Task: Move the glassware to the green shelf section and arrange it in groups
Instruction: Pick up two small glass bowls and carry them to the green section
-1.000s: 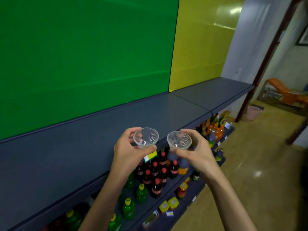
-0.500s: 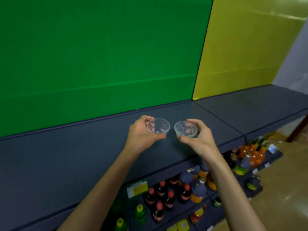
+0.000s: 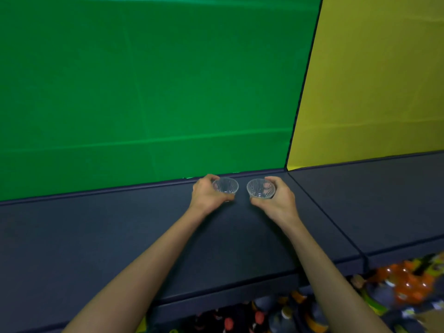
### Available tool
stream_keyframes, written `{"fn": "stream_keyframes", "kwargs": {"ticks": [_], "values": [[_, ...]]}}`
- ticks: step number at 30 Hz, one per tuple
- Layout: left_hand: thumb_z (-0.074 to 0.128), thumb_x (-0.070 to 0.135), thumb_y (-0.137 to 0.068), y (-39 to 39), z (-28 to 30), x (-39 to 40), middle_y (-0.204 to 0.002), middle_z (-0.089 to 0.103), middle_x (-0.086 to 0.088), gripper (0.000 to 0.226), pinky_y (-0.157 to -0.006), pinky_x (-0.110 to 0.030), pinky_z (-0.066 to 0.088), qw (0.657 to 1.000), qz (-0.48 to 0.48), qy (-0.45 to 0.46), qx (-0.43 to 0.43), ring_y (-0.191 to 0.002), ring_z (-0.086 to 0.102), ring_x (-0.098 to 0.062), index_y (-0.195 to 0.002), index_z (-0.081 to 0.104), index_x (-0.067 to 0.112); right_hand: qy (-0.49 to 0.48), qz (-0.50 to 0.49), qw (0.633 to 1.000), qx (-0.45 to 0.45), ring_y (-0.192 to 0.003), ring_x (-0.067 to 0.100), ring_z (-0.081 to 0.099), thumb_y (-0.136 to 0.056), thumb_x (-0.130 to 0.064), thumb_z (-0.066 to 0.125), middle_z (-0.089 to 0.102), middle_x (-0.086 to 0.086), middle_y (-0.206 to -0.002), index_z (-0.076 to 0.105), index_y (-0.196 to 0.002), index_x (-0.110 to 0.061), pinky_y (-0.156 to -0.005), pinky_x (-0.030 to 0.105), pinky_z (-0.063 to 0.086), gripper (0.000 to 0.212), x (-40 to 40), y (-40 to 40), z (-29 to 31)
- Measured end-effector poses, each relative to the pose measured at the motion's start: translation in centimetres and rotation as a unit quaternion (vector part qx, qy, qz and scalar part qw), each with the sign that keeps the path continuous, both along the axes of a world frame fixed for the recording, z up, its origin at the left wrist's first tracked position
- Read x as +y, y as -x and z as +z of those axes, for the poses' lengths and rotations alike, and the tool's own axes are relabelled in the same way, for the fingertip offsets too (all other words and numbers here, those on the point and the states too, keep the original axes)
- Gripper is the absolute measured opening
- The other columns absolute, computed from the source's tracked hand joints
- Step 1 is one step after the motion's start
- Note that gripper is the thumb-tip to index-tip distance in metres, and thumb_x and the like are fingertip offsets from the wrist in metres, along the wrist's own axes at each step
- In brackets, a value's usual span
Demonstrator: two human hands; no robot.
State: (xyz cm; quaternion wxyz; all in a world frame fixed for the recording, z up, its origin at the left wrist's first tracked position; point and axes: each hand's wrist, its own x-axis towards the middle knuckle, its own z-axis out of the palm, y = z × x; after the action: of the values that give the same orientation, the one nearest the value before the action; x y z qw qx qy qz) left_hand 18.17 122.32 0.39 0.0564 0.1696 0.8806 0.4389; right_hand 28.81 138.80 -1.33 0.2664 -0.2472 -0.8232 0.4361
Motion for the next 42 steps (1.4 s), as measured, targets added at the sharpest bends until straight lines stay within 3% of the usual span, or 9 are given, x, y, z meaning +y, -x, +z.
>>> {"fn": "stream_keyframes", "kwargs": {"ticks": [6, 10, 15, 19, 23, 26, 30, 34, 42], "values": [[0.093, 0.042, -0.059, 0.7, -0.8, 3.0, -0.129, 0.067, -0.005, 0.086, -0.105, -0.040, 0.051, 1.000, 0.028, -0.002, -0.012, -0.121, 0.060, -0.024, -0.134, 0.061, 0.016, -0.019, 0.036, 0.999, -0.027, -0.110, 0.019, 0.060, -0.062, -0.029, 0.086, 0.064, 0.002, -0.119, 0.056, -0.132, -0.014, -0.093, 0.032, 0.050, 0.078, 3.0, 2.7, 0.0], [0.094, 0.036, -0.065, 0.7, -0.7, 4.1, -0.131, 0.068, -0.005, 0.085, -0.107, -0.030, 0.047, 0.999, 0.033, 0.002, -0.009, -0.123, 0.060, -0.023, -0.138, 0.060, 0.011, -0.024, 0.050, 0.998, -0.039, -0.110, 0.017, 0.058, -0.067, -0.027, 0.085, 0.062, 0.001, -0.120, 0.052, -0.135, -0.011, -0.093, 0.031, 0.049, 0.077, 4.3, 3.4, -0.1], [0.095, 0.037, -0.063, 0.4, -0.4, 4.3, -0.143, 0.061, -0.007, 0.103, -0.114, -0.034, 0.043, 0.999, 0.025, 0.028, -0.001, -0.133, 0.055, -0.025, -0.150, 0.048, 0.011, -0.015, 0.053, 0.997, -0.049, -0.114, 0.021, 0.060, -0.070, -0.027, 0.084, 0.064, 0.004, -0.124, 0.052, -0.136, -0.010, -0.094, 0.031, 0.049, 0.075, 5.6, 4.3, -0.3], [0.090, 0.048, -0.066, -0.2, 0.2, 3.4, -0.150, 0.055, -0.006, 0.107, -0.114, -0.044, 0.043, 0.995, 0.000, 0.085, 0.058, -0.137, 0.051, -0.027, -0.155, 0.040, 0.016, -0.024, 0.069, 0.995, -0.070, -0.123, 0.024, 0.055, -0.071, -0.028, 0.084, 0.059, 0.006, -0.132, 0.046, -0.143, -0.009, -0.101, 0.036, 0.047, 0.083, 6.1, 4.7, -0.3], [0.071, 0.058, -0.081, -0.8, 1.2, 2.1, -0.158, 0.042, -0.002, 0.091, -0.113, -0.046, 0.042, 0.972, -0.015, 0.184, 0.143, -0.143, 0.042, -0.026, -0.157, 0.036, 0.025, -0.061, 0.093, 0.988, -0.111, -0.134, 0.028, 0.044, -0.075, -0.036, 0.082, 0.045, 0.009, -0.148, 0.036, -0.150, -0.012, -0.107, 0.038, 0.039, 0.091, 6.4, 4.5, -0.2], [0.060, 0.062, -0.087, -1.2, 2.1, 1.2, -0.160, 0.040, -0.004, 0.080, -0.115, -0.045, 0.039, 0.946, -0.009, 0.252, 0.206, -0.144, 0.042, -0.028, -0.155, 0.039, 0.025, -0.140, 0.117, 0.976, -0.123, -0.141, 0.029, 0.037, -0.078, -0.047, 0.077, 0.033, 0.007, -0.155, 0.029, -0.154, -0.016, -0.112, 0.043, 0.035, 0.095, 6.3, 4.1, 0.4], [0.053, 0.066, -0.089, -1.8, 3.0, -0.5, -0.159, 0.042, -0.006, 0.077, -0.115, -0.045, 0.036, 0.921, 0.005, 0.307, 0.241, -0.143, 0.042, -0.029, -0.154, 0.040, 0.027, -0.258, 0.141, 0.953, -0.070, -0.139, 0.026, 0.037, -0.086, -0.050, 0.066, 0.039, 0.003, -0.151, 0.040, -0.149, -0.019, -0.113, 0.044, 0.032, 0.074, 5.3, 3.7, 2.0], [0.051, 0.064, -0.091, -2.3, 3.8, -3.0, -0.158, 0.044, -0.007, 0.074, -0.112, -0.045, 0.037, 0.902, 0.028, 0.343, 0.261, -0.142, 0.044, -0.030, -0.155, 0.039, 0.027, -0.316, 0.201, 0.927, -0.029, -0.131, 0.022, 0.045, -0.092, -0.046, 0.059, 0.050, -0.001, -0.142, 0.051, -0.141, -0.022, -0.110, 0.040, 0.030, 0.055, 2.0, 3.8, 3.7], [0.045, 0.062, -0.095, -4.3, 5.6, -11.2, -0.160, 0.041, -0.005, 0.068, -0.114, -0.042, 0.033, 0.880, 0.095, 0.386, 0.261, -0.144, 0.041, -0.028, -0.154, 0.040, 0.030, -0.354, 0.292, 0.889, 0.008, -0.125, 0.020, 0.048, -0.095, -0.045, 0.054, 0.054, -0.003, -0.137, 0.054, -0.138, -0.024, -0.104, 0.039, 0.035, 0.049, -8.3, 5.9, 5.5]]}}
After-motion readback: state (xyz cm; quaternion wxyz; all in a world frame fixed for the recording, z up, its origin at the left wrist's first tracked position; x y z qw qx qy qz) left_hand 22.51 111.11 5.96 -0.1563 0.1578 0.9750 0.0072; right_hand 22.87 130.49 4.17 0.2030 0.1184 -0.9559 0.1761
